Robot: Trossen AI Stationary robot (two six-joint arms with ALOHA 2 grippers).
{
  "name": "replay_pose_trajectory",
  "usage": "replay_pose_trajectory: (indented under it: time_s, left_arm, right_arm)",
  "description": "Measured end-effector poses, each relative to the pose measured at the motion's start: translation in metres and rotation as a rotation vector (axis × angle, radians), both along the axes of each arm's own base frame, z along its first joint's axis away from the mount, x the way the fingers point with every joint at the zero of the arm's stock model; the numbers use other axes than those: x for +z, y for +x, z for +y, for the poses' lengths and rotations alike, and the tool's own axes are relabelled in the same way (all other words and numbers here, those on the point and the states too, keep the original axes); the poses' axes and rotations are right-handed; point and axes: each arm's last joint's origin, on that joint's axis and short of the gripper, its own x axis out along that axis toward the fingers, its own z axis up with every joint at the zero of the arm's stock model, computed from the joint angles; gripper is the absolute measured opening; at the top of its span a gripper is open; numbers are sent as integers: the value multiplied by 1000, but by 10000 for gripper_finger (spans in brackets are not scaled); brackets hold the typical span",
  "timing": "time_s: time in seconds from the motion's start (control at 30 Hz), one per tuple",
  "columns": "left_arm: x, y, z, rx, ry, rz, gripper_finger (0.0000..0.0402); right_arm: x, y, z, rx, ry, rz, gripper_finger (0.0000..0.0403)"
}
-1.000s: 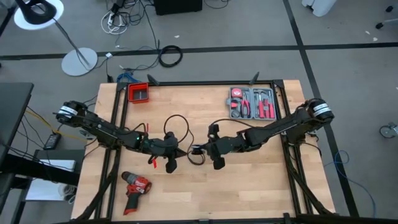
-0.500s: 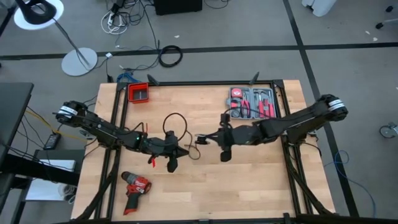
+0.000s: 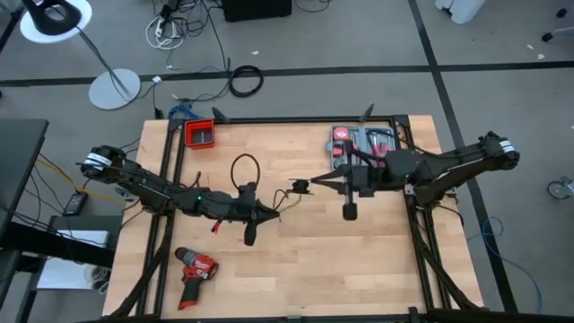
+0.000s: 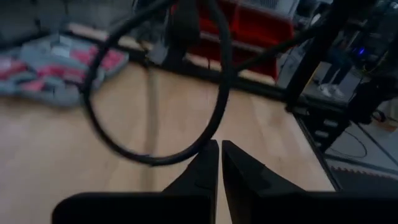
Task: Coil cords
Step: Uncoil the black wire from the black spool
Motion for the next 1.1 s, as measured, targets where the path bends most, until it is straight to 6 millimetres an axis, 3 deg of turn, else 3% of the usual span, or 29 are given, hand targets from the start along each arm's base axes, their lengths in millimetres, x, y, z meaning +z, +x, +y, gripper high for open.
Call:
replay_pose_trajectory:
  time_s: [0.17,0.43,0.7,0.87,1.1]
  left_arm:
    - [20,6,-2,-15,122,-84,24]
    - [48,15,-15,-47,290,-115,24]
    - [63,20,-16,58,289,-67,24]
    - [75,27,-17,80,257,-35,24]
    - [77,34,-14,104,235,-8,24]
  right_arm:
    - [5,-7,0,61,19,-35,0]
    - [-13,-24,-3,82,81,-72,0]
    - [-59,-39,-14,14,182,-46,0]
    - [-95,-38,-19,7,259,-50,0]
    - [-104,-33,-20,17,262,-121,0]
